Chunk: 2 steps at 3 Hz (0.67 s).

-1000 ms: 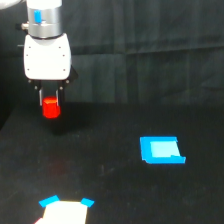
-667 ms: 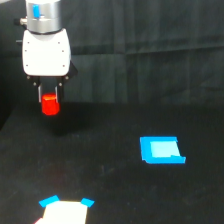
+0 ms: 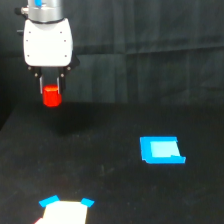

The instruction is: Pick up the red object from the table

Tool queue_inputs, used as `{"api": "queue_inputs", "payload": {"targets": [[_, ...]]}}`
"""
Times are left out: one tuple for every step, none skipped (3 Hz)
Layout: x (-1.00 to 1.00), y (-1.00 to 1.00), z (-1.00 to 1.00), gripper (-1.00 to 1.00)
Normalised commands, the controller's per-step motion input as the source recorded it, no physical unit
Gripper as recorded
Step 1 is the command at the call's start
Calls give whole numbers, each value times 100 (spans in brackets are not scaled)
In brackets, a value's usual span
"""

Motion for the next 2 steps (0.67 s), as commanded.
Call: {"api": "queue_inputs", "payload": {"targets": [[3, -15, 91, -100], [-3, -40, 44, -100]]}}
